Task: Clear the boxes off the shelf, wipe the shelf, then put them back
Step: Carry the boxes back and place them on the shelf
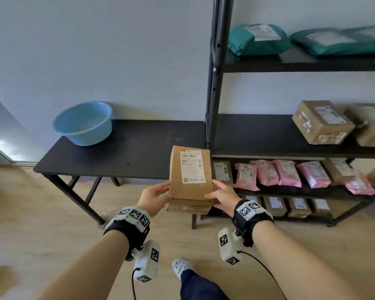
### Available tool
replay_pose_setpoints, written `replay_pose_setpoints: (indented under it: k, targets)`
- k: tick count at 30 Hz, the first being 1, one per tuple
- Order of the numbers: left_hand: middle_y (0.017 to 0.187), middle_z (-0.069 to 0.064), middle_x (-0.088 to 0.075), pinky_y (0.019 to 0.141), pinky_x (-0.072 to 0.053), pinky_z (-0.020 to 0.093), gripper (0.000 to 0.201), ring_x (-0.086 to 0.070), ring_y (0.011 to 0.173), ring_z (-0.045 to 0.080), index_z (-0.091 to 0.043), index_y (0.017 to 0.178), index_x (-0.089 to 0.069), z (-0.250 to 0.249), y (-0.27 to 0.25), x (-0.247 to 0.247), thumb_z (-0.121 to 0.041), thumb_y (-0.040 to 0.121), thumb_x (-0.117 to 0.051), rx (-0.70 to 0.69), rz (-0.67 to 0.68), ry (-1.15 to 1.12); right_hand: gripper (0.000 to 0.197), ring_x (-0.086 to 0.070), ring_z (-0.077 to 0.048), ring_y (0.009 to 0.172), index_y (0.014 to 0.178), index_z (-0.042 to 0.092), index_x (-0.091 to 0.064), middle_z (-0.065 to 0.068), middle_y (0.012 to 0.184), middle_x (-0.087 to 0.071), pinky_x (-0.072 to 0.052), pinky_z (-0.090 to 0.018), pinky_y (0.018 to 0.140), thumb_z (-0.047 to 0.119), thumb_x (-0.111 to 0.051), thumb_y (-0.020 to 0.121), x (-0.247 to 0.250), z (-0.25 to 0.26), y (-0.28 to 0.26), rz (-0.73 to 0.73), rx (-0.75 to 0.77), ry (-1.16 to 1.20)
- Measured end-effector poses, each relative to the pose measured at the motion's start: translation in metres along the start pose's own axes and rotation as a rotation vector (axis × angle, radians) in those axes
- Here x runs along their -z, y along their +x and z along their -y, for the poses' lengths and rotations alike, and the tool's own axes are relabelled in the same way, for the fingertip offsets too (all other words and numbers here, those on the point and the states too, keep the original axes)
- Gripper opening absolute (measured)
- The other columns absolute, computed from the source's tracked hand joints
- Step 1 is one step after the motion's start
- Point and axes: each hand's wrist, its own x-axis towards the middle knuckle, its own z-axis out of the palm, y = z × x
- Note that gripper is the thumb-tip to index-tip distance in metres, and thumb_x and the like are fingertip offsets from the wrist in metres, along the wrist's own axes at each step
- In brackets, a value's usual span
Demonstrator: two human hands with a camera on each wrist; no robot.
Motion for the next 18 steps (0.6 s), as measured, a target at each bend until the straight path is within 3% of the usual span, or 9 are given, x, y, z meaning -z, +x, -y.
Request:
replay_pose_setpoints:
  k: [4, 7, 11, 13, 15, 16, 18]
  targets:
    - [0.129, 0.001, -0.061, 0.105, -0.044, 0.038, 0.045, -0.057, 0.120, 0.017, -0.018, 0.132, -0.054, -0.027, -0.001, -0.046, -0.011, 0.088, -0.063, -0.089, 0.098, 0.015, 0.066, -0.056, -0.025, 0.114, 0.139, 0.018, -0.044, -0.003, 0.117, -0.061, -0.046, -0.043, 0.102, -0.012, -0.057, 0.082, 0.055, -0.005, -0.033, -0.087, 0.022, 0.058]
    - [0.128, 0.001, -0.062, 0.106, -0.044, 0.038, 0.046, -0.057, 0.121, 0.018, -0.016, 0.132, -0.053, -0.049, 0.004, -0.081, -0.006, 0.088, -0.061, -0.130, 0.155, -0.007, 0.066, -0.056, -0.024, 0.115, 0.138, 0.021, -0.045, -0.003, 0.126, -0.059, -0.050, -0.040, 0.094, -0.010, -0.059, 0.082, 0.093, -0.002, -0.046, -0.191, 0.034, 0.046]
    - [0.121, 0.000, -0.066, 0.098, -0.050, 0.038, 0.044, -0.063, 0.112, 0.022, -0.016, 0.129, -0.056, -0.075, 0.021, -0.119, -0.004, 0.087, -0.062, -0.156, 0.195, -0.097, 0.070, -0.053, -0.025, 0.119, 0.141, 0.023, -0.041, -0.004, 0.130, -0.055, -0.046, -0.045, 0.100, -0.005, -0.062, 0.080, 0.137, 0.009, -0.050, -0.271, 0.043, 0.028]
    - [0.119, -0.001, -0.068, 0.088, -0.053, 0.036, 0.044, -0.067, 0.103, 0.027, -0.016, 0.129, -0.058, -0.090, 0.037, -0.135, -0.006, 0.087, -0.063, -0.156, 0.188, -0.129, 0.064, -0.055, -0.022, 0.112, 0.138, 0.019, -0.042, -0.004, 0.125, -0.057, -0.049, -0.039, 0.091, -0.004, -0.063, 0.082, 0.160, 0.021, -0.045, -0.290, 0.069, 0.030]
    - [0.122, 0.000, -0.066, 0.095, -0.052, 0.035, 0.043, -0.063, 0.112, 0.025, -0.016, 0.129, -0.057, -0.106, 0.056, -0.150, -0.008, 0.087, -0.063, -0.154, 0.185, -0.150, 0.062, -0.055, -0.020, 0.104, 0.136, 0.021, -0.042, -0.004, 0.122, -0.057, -0.050, -0.033, 0.080, -0.004, -0.062, 0.083, 0.182, 0.034, -0.032, -0.315, 0.075, 0.049]
    - [0.125, 0.000, -0.065, 0.095, -0.051, 0.032, 0.043, -0.061, 0.116, 0.021, -0.017, 0.130, -0.056, -0.115, 0.066, -0.157, -0.009, 0.088, -0.063, -0.151, 0.187, -0.157, 0.062, -0.056, -0.020, 0.104, 0.136, 0.022, -0.042, -0.003, 0.122, -0.057, -0.050, -0.033, 0.081, -0.002, -0.063, 0.083, 0.192, 0.041, -0.024, -0.323, 0.076, 0.046]
    - [0.127, 0.001, -0.063, 0.097, -0.049, 0.032, 0.044, -0.059, 0.117, 0.017, -0.016, 0.131, -0.055, -0.133, 0.088, -0.172, -0.007, 0.089, -0.062, -0.156, 0.184, -0.174, 0.063, -0.056, -0.023, 0.112, 0.134, 0.022, -0.044, -0.002, 0.125, -0.058, -0.049, -0.042, 0.095, 0.001, -0.067, 0.079, 0.213, 0.056, -0.003, -0.332, 0.082, 0.015]
